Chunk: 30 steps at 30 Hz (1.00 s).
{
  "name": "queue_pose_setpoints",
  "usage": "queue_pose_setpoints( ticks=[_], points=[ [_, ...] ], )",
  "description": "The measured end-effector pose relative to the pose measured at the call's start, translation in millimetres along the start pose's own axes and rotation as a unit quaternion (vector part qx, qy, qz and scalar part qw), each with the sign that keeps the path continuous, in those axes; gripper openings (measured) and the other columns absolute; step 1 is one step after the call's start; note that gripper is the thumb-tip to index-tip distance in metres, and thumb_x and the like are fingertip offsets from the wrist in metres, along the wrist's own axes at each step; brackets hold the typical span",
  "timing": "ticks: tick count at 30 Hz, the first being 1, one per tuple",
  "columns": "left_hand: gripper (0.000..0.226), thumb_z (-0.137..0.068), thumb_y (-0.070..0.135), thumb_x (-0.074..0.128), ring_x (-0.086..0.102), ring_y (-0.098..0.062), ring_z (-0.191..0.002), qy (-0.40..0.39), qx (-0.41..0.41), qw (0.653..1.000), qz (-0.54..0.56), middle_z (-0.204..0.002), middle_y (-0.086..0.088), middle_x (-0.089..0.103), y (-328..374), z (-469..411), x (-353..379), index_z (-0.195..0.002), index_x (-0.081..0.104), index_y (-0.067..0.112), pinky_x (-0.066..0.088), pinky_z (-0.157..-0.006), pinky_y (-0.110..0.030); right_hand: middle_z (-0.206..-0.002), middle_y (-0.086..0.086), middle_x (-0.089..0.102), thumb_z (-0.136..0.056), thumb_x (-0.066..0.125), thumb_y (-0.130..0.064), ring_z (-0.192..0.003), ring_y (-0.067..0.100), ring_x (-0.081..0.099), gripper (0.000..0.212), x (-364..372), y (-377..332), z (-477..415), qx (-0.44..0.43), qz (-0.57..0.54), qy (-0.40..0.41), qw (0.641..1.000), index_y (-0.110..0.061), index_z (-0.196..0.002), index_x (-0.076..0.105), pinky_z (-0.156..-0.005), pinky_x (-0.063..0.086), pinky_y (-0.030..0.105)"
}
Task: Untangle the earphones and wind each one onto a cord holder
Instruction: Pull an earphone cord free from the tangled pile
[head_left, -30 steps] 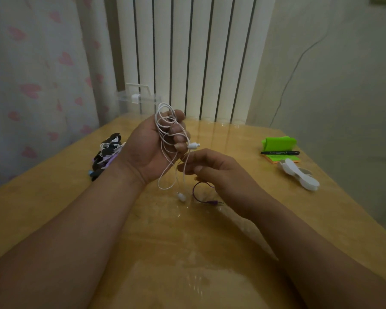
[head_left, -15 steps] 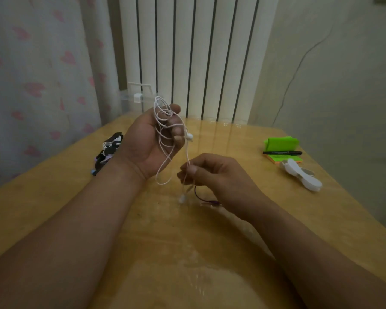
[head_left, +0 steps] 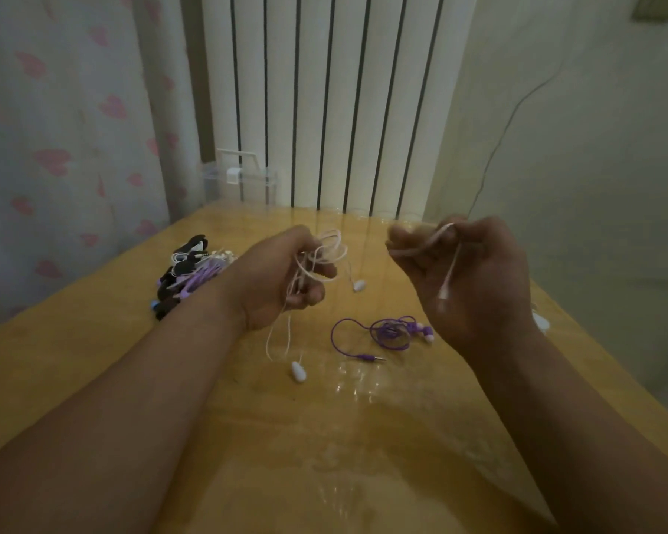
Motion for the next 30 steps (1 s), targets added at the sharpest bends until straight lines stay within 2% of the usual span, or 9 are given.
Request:
queue_pose_setpoints(
  ticks=[3,5,9,11,17,22,26,28,30],
  points=[
    [0.022,-0.106,0.021,0.046,0.047,-0.017,-0.040,0.074,-0.004,0.997,0.020,-0.073,-0.011,0.065,-5,-4,-2,-0.094,0.058,0.007,0.023,-0.034,-0.019,-0.060,-0.001,0.033,-0.099,0.044,-0.020,-0.052,0.015,0.040,0.026,-6,-5,-1,0.032,0.026,0.043,0.998,-0.019,-0.073,0.042,-0.055,0.049,0.029],
    [0.022,-0.104,0.020,0.048,0.040,-0.014,-0.038,0.094,0.019,0.992,0.076,-0.064,-0.007,0.057,-4,-6,-7,-0.085,0.054,0.010,0.023,-0.032,-0.019,-0.062,-0.002,0.036,-0.097,0.056,-0.022,-0.050,0.013,0.034,0.020,-14,-1,-4,0.034,0.237,0.072,0.968,-0.018,-0.081,0.046,-0.044,0.034,0.027],
    [0.028,-0.099,0.019,0.046,0.031,-0.015,-0.040,0.114,0.069,0.981,0.144,-0.057,-0.004,0.046,3,-6,-11,-0.071,0.046,0.018,0.021,-0.038,-0.025,-0.093,-0.005,0.068,-0.099,0.064,-0.046,-0.079,0.014,0.066,0.022,-10,9,3,0.035,0.634,-0.026,0.772,-0.031,-0.116,0.065,-0.069,0.056,0.036],
    [0.029,-0.102,0.020,0.046,0.032,-0.015,-0.039,0.145,0.085,0.982,0.089,-0.054,-0.003,0.048,1,-6,-9,-0.073,0.048,0.015,0.022,-0.037,-0.024,-0.088,-0.006,0.073,-0.099,0.062,-0.052,-0.081,0.005,0.067,0.026,-3,15,9,0.080,0.659,-0.118,0.739,-0.030,-0.104,0.076,-0.073,0.056,0.030],
    [0.020,-0.095,0.019,0.063,0.065,-0.024,-0.080,0.287,0.089,0.917,-0.262,-0.102,-0.006,0.064,-9,-8,-14,-0.113,0.056,0.022,0.050,-0.061,-0.034,-0.071,-0.012,0.067,-0.103,0.062,-0.039,-0.062,0.008,0.058,0.014,0,11,13,0.030,0.588,-0.127,0.798,-0.037,-0.106,0.076,-0.064,0.050,0.026],
    [0.044,-0.096,0.020,0.058,0.055,-0.009,-0.128,0.140,0.199,0.932,-0.268,-0.139,0.007,0.058,8,6,6,-0.138,0.054,0.031,0.050,-0.105,-0.042,-0.072,-0.001,0.068,-0.105,0.060,-0.027,-0.064,0.015,0.052,0.013,3,7,13,-0.004,0.499,-0.117,0.859,-0.029,-0.109,0.072,-0.060,0.044,0.028],
    [0.035,-0.103,0.037,0.051,0.072,-0.027,-0.102,-0.140,0.122,0.954,-0.234,-0.110,-0.008,0.074,3,16,31,-0.129,0.064,0.016,0.054,-0.100,-0.050,-0.077,0.004,0.067,-0.106,0.055,-0.013,-0.061,0.014,0.052,0.015,1,1,11,-0.017,0.385,-0.107,0.917,-0.018,-0.113,0.068,-0.053,0.041,0.021],
    [0.025,-0.107,0.027,0.052,0.067,-0.031,-0.070,-0.172,0.109,0.955,-0.215,-0.074,-0.011,0.068,2,19,32,-0.107,0.068,0.008,0.057,-0.097,-0.050,-0.069,0.003,0.057,-0.105,0.052,-0.008,-0.056,0.014,0.042,0.019,-7,-4,6,-0.032,0.325,-0.067,0.943,-0.016,-0.110,0.068,-0.051,0.030,0.027],
    [0.028,-0.106,0.021,0.051,0.063,-0.030,-0.066,-0.165,0.125,0.961,-0.181,-0.062,-0.006,0.059,6,19,23,-0.090,0.067,0.005,0.052,-0.104,-0.059,-0.059,-0.002,0.042,-0.101,0.047,-0.001,-0.052,0.014,0.030,0.022,-17,-10,-1,-0.045,0.277,-0.006,0.960,-0.012,-0.106,0.066,-0.051,0.019,0.033]
  ],
)
Point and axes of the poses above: each hand's wrist, its own z-axis away from the middle knuckle, its own x-axis out of the palm, y = z × x, the point moved 2 cm from there along -z, towards the middle knuckle
